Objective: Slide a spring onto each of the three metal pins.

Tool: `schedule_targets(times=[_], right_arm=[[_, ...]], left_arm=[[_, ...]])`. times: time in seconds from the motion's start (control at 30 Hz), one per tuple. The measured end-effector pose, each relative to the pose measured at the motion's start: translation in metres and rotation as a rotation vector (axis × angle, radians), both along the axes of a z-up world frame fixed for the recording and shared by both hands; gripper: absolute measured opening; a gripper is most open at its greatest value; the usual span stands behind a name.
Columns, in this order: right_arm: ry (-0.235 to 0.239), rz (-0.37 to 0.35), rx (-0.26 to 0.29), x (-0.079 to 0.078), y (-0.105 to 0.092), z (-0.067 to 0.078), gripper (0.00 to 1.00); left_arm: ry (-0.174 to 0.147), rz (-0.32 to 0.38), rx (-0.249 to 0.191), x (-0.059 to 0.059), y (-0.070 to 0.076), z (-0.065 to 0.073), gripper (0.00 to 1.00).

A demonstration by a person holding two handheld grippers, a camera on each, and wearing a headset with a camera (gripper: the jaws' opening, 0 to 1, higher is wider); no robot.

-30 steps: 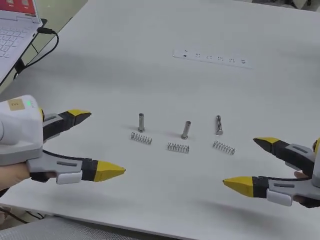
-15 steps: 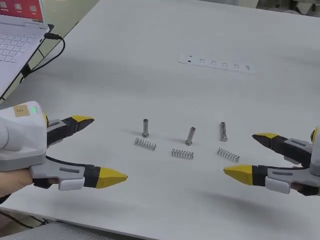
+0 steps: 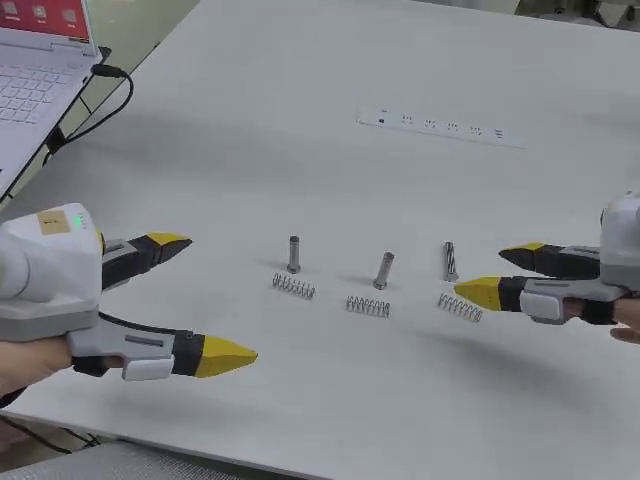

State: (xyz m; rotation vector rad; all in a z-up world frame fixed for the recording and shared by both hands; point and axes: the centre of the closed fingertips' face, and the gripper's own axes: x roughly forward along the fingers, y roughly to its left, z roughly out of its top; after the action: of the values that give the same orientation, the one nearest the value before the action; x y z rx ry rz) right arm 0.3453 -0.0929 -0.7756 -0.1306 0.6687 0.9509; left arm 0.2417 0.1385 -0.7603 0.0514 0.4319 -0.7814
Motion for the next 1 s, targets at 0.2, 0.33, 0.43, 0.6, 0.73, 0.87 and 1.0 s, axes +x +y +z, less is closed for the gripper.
schedule_targets(times=[0.2,0.33,0.43,0.6,0.73,0.87,1.0], right_arm=[[0.020,-0.021,0.004,0.010,0.001,0.001,0.53],[0.038,-0.063,-0.021,0.022,-0.001,-0.004,0.52],[0.063,-0.074,-0.028,0.027,-0.001,-0.009,0.52],[0.089,-0.088,-0.053,0.038,0.002,-0.015,0.47],[0.105,-0.097,-0.056,0.046,0.005,-0.016,0.43],[0.121,-0.099,-0.072,0.054,0.008,-0.022,0.41],[0.146,-0.115,-0.083,0.059,0.010,-0.029,0.38]], left_arm=[[-0.001,0.007,-0.004,0.000,0.002,0.001,0.96],[0.002,0.008,0.003,0.000,0.003,0.000,0.96],[0.004,0.002,-0.005,-0.001,0.001,0.000,0.97],[0.008,-0.003,0.000,-0.002,-0.001,-0.001,0.97],[0.008,-0.009,0.005,-0.002,-0.002,-0.001,0.97],[0.003,-0.027,0.016,0.001,-0.003,0.000,0.97],[-0.003,-0.032,0.017,0.004,-0.002,0.002,0.97]])
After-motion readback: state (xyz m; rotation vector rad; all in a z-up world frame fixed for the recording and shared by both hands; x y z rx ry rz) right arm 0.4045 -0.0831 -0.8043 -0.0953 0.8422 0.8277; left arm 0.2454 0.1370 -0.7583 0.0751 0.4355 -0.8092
